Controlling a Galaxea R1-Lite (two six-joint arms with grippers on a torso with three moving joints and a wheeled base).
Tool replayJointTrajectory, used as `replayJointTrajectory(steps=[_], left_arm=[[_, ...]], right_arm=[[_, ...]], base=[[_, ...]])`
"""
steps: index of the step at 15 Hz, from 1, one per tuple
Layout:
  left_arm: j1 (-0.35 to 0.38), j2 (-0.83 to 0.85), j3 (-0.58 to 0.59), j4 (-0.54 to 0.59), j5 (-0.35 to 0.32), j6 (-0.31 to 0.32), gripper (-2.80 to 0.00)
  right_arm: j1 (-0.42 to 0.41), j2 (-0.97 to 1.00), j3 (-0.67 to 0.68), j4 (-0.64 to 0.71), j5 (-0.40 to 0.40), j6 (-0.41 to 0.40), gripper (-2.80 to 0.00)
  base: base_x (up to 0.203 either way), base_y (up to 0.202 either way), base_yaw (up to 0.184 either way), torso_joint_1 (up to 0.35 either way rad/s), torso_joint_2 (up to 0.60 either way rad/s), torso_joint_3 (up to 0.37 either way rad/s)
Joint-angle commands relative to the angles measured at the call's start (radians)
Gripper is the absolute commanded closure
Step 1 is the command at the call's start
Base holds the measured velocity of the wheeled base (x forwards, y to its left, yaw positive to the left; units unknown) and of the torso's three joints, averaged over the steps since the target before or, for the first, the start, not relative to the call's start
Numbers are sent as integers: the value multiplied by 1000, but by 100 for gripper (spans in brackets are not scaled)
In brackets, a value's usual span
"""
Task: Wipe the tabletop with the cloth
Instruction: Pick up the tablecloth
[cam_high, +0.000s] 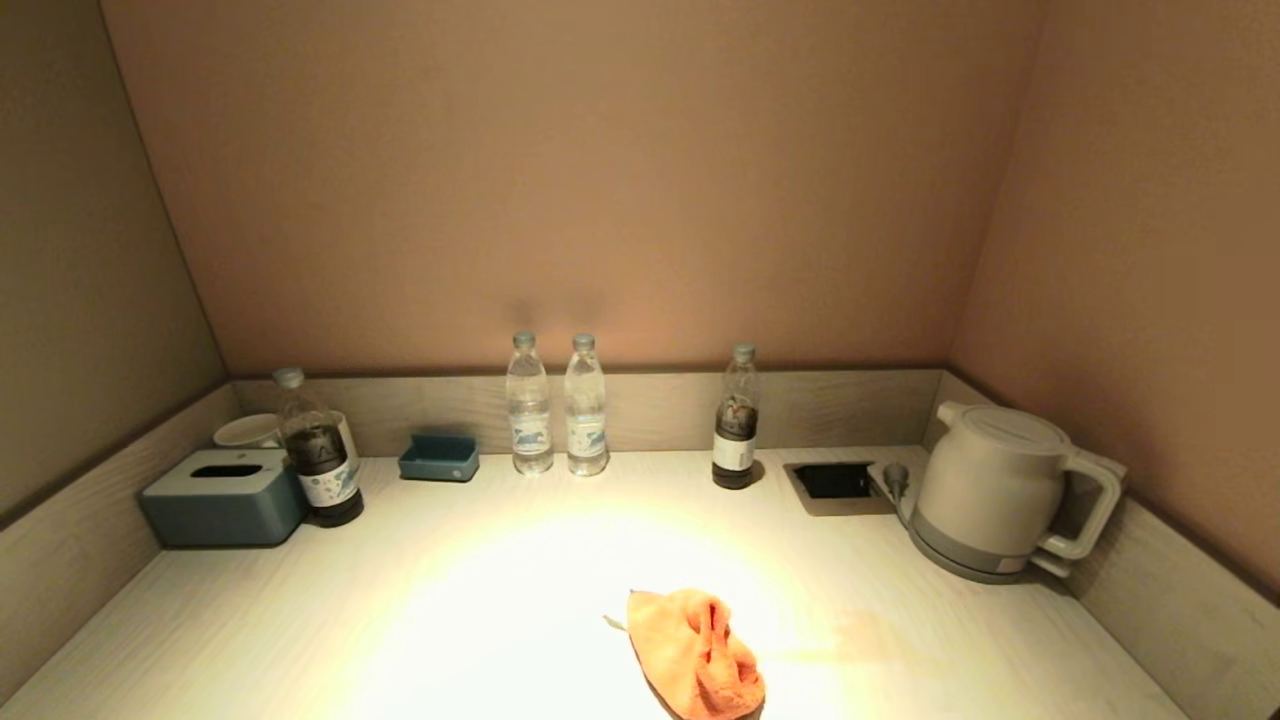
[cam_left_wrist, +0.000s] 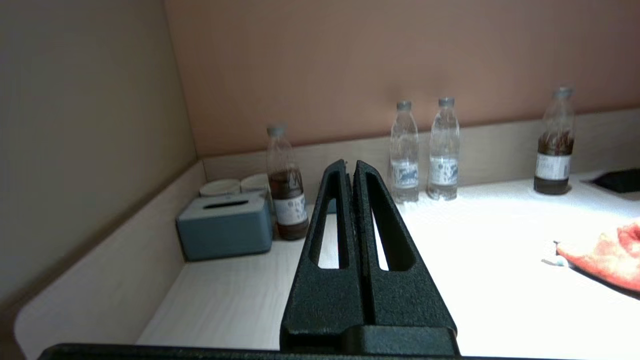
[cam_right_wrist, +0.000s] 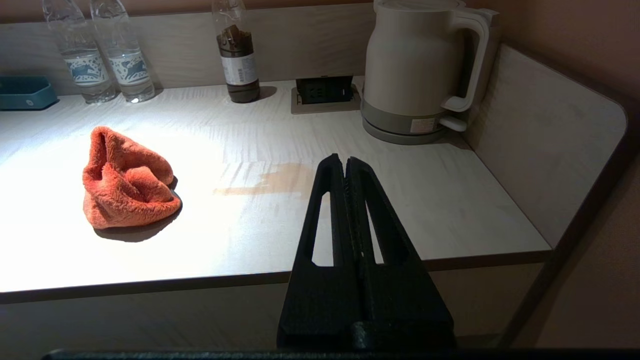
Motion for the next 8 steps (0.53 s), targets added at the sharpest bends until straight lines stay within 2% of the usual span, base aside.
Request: replayJointTrajectory(steps=[1,4,8], left_arm=[[0,0,49,-4,1,-4,0],[0,0,60,3,6,-35,0],[0,0,62,79,8,-46,0]], right_arm=[[0,1,0,-1,0,0,0],[0,1,0,-1,0,0,0],[0,1,0,-1,0,-1,0]], base=[[0,0,0,0,0,0],[0,0,0,0,0,0],[0,0,0,0,0,0]])
